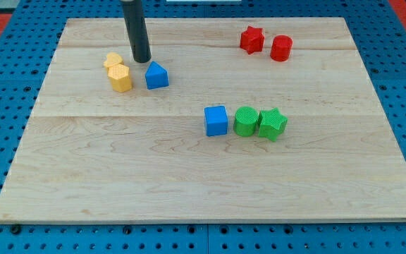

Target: Push the blue triangle horizontally left side of the blue cube

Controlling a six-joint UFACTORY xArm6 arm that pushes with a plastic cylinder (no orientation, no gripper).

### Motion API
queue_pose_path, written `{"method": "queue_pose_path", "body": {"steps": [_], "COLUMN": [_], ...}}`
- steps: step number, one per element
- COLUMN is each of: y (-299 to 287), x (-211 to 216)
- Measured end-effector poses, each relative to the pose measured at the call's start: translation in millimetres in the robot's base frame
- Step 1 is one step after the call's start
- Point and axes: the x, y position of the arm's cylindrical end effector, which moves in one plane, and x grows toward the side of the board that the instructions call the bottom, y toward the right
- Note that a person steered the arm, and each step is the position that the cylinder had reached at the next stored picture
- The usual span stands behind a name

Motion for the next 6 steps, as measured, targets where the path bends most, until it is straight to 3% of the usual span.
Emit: {"method": "queue_pose_path", "body": {"steps": [1, 2, 6], "y": [31, 25, 32], "x": [2, 51, 132]}}
